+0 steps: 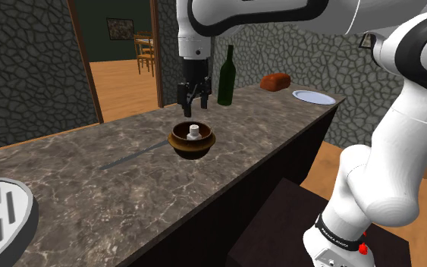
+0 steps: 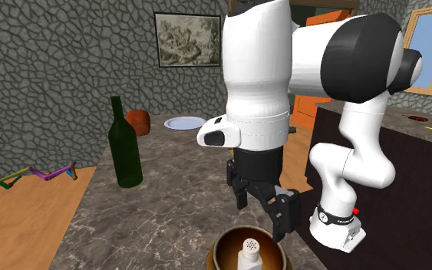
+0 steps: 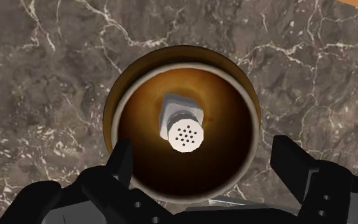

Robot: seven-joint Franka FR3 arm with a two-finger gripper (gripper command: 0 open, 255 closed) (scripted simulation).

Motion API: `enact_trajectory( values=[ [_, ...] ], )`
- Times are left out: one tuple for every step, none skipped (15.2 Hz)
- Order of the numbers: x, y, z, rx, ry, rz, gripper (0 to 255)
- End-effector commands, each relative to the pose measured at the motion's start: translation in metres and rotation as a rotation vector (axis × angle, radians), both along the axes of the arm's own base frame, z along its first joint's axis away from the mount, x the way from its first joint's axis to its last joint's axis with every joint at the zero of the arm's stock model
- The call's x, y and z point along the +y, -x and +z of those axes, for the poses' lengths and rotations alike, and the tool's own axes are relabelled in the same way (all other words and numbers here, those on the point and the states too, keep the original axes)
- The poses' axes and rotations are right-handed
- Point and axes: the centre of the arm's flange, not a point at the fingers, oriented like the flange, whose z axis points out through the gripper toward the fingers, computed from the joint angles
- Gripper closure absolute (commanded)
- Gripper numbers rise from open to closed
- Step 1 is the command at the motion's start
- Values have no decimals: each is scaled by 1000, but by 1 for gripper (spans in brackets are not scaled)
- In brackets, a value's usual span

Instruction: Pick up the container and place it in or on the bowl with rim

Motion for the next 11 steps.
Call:
enact_trajectory(
  values=[
    [-1, 0, 20, 0, 0, 0, 0],
    [-1, -2, 33, 0, 0, 0, 0],
    [-1, -3, 43, 0, 0, 0, 0],
    [-1, -3, 43, 0, 0, 0, 0],
    [-1, -3, 43, 0, 0, 0, 0],
    [-1, -3, 43, 0, 0, 0, 0],
    [-1, -3, 43, 0, 0, 0, 0],
    [-1, -3, 43, 0, 0, 0, 0],
    [-1, -3, 43, 0, 0, 0, 0],
    [-1, -3, 43, 0, 0, 0, 0],
    [-1, -3, 43, 0, 0, 0, 0]
  ],
)
